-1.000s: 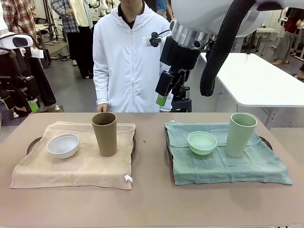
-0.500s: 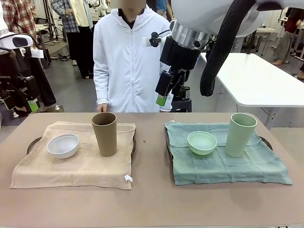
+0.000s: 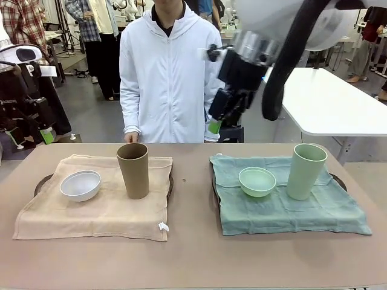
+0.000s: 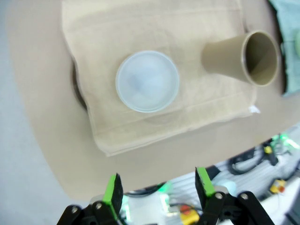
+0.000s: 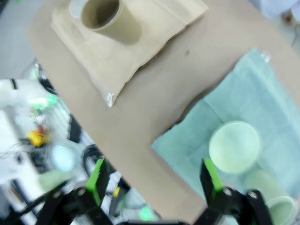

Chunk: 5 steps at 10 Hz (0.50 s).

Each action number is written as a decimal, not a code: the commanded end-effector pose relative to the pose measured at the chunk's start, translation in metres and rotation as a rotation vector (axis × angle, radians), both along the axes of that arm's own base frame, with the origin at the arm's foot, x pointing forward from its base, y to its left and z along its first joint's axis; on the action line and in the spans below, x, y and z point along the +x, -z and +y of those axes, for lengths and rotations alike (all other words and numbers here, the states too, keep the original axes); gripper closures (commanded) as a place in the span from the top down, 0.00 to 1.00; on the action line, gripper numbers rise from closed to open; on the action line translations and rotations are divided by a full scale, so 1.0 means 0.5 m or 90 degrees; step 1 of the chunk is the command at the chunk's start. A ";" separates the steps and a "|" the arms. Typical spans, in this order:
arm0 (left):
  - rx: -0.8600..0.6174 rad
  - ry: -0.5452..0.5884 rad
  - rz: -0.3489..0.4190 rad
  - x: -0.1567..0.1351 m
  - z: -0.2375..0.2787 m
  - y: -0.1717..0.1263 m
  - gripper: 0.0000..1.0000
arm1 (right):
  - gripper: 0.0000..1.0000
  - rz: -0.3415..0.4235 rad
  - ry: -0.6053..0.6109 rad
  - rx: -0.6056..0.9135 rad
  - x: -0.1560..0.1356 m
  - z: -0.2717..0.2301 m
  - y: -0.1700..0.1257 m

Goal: Set up a tray with a mat and arrange the tableware.
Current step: Place the Picnic Bowl and Reusable plastic cup back onto the Handle tray in front of the human's position.

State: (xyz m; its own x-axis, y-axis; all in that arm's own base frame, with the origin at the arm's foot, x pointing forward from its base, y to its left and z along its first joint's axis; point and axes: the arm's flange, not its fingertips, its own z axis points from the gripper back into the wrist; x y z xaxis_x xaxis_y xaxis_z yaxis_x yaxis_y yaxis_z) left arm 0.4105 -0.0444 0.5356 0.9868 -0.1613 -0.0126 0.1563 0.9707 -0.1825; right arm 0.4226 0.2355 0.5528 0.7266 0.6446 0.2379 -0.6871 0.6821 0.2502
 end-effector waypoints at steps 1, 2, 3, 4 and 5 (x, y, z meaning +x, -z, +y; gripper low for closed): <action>-0.077 -0.006 0.028 0.020 0.004 0.019 0.81 | 1.00 0.061 0.119 0.085 -0.001 -0.138 0.034; -0.120 -0.014 0.033 0.037 0.014 0.024 0.81 | 1.00 0.072 0.159 0.122 -0.006 -0.207 0.050; -0.174 -0.028 0.039 0.052 0.029 0.026 0.81 | 1.00 0.077 0.195 0.153 -0.014 -0.270 0.060; -0.218 -0.049 0.060 0.065 0.045 0.028 0.81 | 1.00 0.086 0.226 0.188 -0.022 -0.333 0.074; -0.273 -0.061 0.086 0.075 0.068 0.033 0.81 | 1.00 0.091 0.231 0.236 -0.040 -0.386 0.085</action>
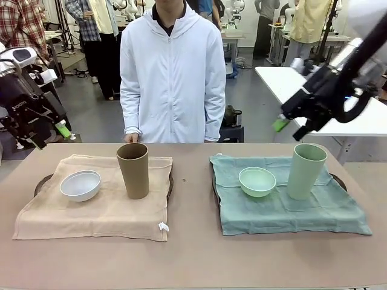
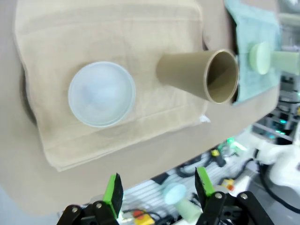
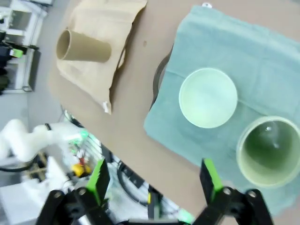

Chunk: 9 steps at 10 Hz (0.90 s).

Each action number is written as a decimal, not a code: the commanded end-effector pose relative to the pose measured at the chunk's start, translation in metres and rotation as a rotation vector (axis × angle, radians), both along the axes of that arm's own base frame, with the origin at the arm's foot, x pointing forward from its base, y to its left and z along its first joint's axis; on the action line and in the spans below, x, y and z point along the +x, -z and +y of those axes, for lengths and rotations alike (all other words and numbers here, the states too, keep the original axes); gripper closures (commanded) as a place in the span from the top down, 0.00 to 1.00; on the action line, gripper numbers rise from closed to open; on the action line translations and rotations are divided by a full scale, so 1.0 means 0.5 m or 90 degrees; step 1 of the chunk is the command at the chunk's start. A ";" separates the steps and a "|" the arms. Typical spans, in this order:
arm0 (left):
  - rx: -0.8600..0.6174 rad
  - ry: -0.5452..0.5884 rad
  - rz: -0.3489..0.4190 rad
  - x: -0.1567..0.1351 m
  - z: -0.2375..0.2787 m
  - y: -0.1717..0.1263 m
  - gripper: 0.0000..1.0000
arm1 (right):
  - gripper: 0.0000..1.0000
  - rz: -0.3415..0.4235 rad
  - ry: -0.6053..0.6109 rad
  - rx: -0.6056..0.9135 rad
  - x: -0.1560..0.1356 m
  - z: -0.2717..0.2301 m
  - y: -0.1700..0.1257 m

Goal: Set up a tray with a mat and arrange the tableware.
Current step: Place the Picnic Bowl and Reusable plastic cup back onto the Handle tray in front of the human's position.

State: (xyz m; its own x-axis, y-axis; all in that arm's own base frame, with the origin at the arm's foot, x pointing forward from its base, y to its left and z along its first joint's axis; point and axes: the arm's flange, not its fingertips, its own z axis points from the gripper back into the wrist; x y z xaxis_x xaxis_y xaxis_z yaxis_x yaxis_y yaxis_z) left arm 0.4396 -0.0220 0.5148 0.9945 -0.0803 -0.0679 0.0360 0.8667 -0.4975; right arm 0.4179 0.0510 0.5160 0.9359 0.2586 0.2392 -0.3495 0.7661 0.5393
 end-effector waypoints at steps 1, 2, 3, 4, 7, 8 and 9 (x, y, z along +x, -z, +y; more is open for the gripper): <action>-0.141 -0.027 0.033 0.019 0.061 -0.006 0.81 | 1.00 -0.041 -0.004 0.107 -0.061 -0.070 0.019; -0.201 -0.059 0.036 0.017 0.100 -0.009 0.81 | 1.00 -0.059 0.006 0.144 -0.089 -0.115 0.026; -0.255 -0.093 0.025 0.009 0.134 -0.012 0.81 | 1.00 -0.075 0.018 0.179 -0.115 -0.166 0.035; -0.277 -0.103 0.003 -0.006 0.162 -0.017 0.81 | 1.00 -0.083 0.029 0.220 -0.140 -0.212 0.050; -0.315 -0.075 -0.046 -0.044 0.239 -0.005 0.81 | 1.00 -0.132 0.063 0.331 -0.213 -0.354 0.088; -0.312 -0.078 -0.060 -0.056 0.264 -0.003 0.81 | 1.00 -0.145 0.078 0.356 -0.234 -0.383 0.092; -0.324 -0.093 -0.056 -0.065 0.288 0.014 0.81 | 1.00 -0.160 0.090 0.374 -0.255 -0.416 0.090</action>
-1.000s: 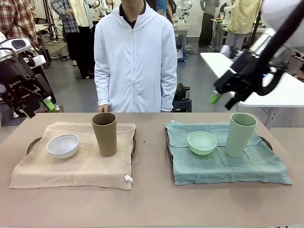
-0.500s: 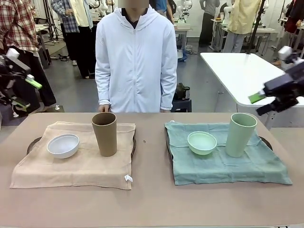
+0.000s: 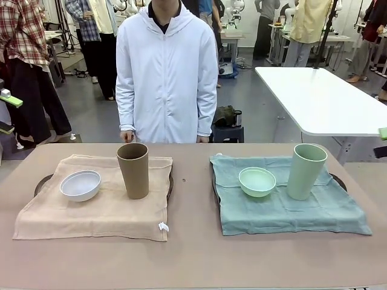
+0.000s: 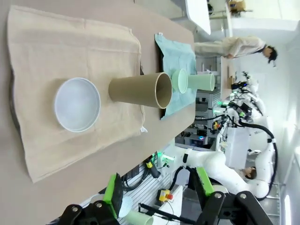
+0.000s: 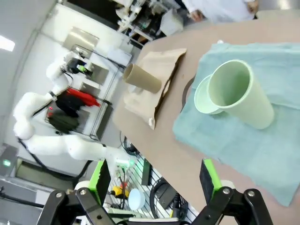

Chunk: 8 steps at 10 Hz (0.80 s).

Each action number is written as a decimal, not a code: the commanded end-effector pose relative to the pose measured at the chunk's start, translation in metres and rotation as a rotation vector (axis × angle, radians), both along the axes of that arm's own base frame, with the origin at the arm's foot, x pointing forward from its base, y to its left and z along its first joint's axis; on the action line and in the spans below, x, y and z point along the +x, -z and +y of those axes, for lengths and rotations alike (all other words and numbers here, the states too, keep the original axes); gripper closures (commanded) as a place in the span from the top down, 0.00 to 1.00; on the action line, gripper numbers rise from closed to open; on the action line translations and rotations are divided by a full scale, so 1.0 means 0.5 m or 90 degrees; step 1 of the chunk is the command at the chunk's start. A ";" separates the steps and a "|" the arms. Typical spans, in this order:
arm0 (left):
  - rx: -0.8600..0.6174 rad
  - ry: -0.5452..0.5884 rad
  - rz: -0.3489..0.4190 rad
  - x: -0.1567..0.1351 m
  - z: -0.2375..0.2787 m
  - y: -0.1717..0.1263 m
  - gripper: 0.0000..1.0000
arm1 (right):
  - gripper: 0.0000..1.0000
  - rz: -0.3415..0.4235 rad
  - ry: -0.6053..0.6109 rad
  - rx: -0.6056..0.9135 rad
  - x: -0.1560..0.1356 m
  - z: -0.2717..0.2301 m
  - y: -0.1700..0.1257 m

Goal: Set up a tray with a mat and arrange the tableware.
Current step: Place the Picnic Bowl and Reusable plastic cup back onto the Handle tray in front of the human's position.

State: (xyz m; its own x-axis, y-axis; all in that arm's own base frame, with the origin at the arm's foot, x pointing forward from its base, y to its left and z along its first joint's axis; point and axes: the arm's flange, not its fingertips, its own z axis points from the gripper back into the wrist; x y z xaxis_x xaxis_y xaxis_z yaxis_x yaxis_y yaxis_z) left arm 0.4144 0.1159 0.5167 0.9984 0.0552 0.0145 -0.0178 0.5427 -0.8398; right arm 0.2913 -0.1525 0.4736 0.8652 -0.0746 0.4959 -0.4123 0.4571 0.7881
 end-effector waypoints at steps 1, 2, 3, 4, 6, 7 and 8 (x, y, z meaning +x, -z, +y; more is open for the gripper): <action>-0.039 -0.013 -0.004 -0.017 0.034 0.030 0.81 | 1.00 -0.028 0.009 0.043 -0.009 -0.027 0.005; -0.046 -0.018 -0.009 -0.025 0.049 0.033 0.81 | 1.00 -0.026 0.012 0.044 -0.010 -0.029 0.008; -0.047 -0.005 -0.022 -0.030 0.053 0.030 0.81 | 1.00 -0.027 0.006 0.049 -0.005 -0.022 0.009; -0.050 0.027 -0.050 -0.031 0.046 0.035 0.81 | 1.00 -0.028 -0.011 0.052 0.005 -0.021 0.007; -0.069 0.081 -0.093 -0.053 0.054 0.043 0.81 | 1.00 0.000 -0.073 0.062 0.011 -0.014 -0.001; -0.072 0.103 -0.117 -0.061 0.050 0.054 0.81 | 1.00 0.012 -0.087 0.060 0.015 -0.020 -0.012; -0.064 0.134 -0.138 -0.062 0.034 0.056 0.81 | 1.00 0.030 -0.088 0.061 0.023 -0.024 -0.025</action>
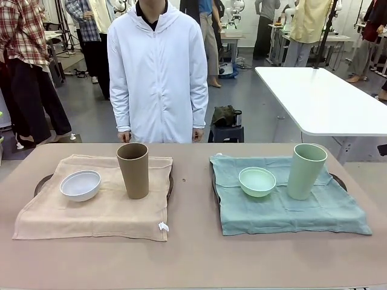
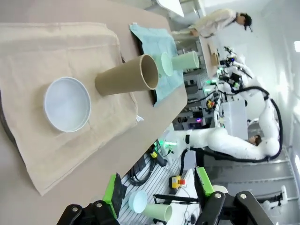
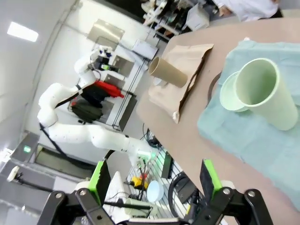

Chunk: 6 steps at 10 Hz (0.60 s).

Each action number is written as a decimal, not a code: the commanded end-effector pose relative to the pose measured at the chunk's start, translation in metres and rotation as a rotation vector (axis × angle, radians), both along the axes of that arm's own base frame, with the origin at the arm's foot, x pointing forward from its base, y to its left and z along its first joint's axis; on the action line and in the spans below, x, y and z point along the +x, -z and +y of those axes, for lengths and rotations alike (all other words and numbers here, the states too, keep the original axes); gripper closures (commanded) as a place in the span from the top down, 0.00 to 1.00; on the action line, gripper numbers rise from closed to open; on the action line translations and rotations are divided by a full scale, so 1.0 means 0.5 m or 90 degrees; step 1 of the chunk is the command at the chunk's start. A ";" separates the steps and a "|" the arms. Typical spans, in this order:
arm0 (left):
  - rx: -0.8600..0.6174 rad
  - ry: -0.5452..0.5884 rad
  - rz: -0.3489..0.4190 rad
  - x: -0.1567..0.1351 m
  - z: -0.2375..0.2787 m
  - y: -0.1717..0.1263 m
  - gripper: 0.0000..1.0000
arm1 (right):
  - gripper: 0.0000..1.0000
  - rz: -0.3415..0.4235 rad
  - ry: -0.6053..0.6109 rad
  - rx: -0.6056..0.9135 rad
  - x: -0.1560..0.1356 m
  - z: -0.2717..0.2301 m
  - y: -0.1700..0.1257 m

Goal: Set up a tray with a mat and arrange the tableware.
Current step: Place the Picnic Bowl and Reusable plastic cup back onto the Handle tray in front of the human's position.

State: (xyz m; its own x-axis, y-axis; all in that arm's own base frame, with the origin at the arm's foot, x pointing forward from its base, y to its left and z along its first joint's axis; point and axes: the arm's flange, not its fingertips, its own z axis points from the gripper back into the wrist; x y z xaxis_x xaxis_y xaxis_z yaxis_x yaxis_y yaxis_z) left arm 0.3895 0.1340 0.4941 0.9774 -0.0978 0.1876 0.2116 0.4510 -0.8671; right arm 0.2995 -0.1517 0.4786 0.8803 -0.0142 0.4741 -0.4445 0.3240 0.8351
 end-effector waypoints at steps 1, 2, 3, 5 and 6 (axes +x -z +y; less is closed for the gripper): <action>-0.004 0.038 -0.029 -0.017 -0.010 0.014 0.81 | 1.00 0.030 -0.011 0.007 0.010 -0.032 -0.024; 0.000 0.050 -0.048 -0.018 -0.016 0.018 0.81 | 1.00 0.047 -0.009 0.014 0.015 -0.038 -0.029; 0.033 0.047 -0.059 -0.022 -0.032 0.016 0.81 | 1.00 0.078 -0.017 0.007 0.021 -0.038 -0.026; -0.004 0.032 -0.030 -0.006 -0.012 0.012 0.81 | 1.00 0.017 -0.011 0.007 0.011 -0.020 -0.020; -0.004 0.032 -0.030 -0.006 -0.012 0.012 0.81 | 1.00 0.017 -0.011 0.007 0.011 -0.020 -0.020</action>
State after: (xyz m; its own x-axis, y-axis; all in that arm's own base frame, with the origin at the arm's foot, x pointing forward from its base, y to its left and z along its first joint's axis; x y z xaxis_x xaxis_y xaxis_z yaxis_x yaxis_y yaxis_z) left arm 0.3864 0.1251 0.4857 0.9573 -0.1593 0.2413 0.2876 0.4388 -0.8513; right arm 0.3086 -0.1659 0.4898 0.9047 0.0028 0.4260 -0.4060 0.3086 0.8602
